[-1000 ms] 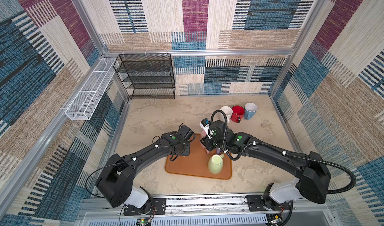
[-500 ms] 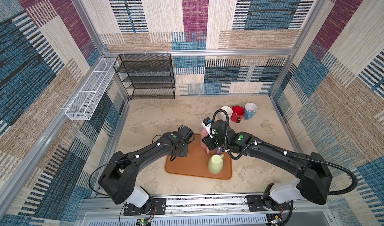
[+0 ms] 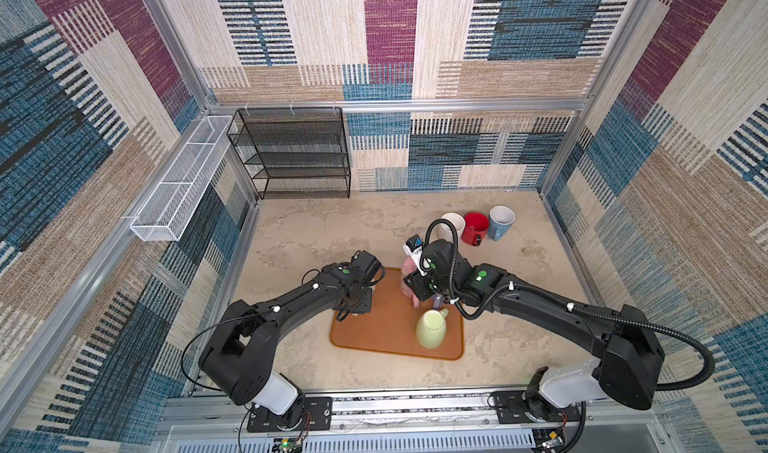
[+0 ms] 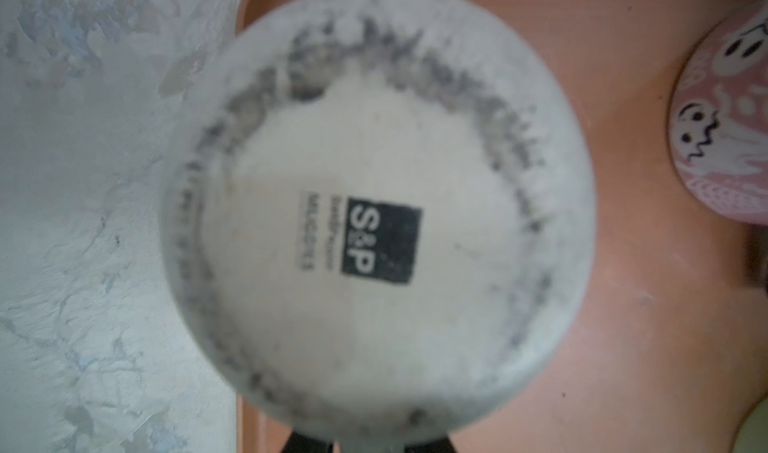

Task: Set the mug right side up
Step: 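Lift the cream mug up toward the right gripper with the left gripper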

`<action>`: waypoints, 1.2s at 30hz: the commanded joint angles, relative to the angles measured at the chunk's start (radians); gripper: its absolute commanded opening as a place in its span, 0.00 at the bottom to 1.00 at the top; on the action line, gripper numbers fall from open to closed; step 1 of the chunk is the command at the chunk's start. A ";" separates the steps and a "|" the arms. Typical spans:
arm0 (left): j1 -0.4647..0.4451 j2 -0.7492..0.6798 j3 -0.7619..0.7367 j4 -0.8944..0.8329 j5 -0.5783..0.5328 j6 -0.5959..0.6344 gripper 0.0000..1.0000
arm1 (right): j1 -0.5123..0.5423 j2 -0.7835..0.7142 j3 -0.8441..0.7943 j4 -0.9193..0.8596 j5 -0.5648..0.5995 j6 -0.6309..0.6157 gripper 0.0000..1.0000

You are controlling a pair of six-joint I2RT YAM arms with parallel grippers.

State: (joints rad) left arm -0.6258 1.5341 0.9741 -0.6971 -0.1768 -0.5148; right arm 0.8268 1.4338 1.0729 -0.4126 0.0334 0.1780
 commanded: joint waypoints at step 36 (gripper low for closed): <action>0.163 -0.256 -0.160 0.294 0.392 0.012 0.00 | -0.029 -0.064 -0.071 0.086 -0.170 0.042 0.42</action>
State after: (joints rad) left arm -0.4759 1.3067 0.8215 -0.5095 0.1547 -0.4835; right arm 0.8021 1.3785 1.0069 -0.3775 -0.0929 0.2008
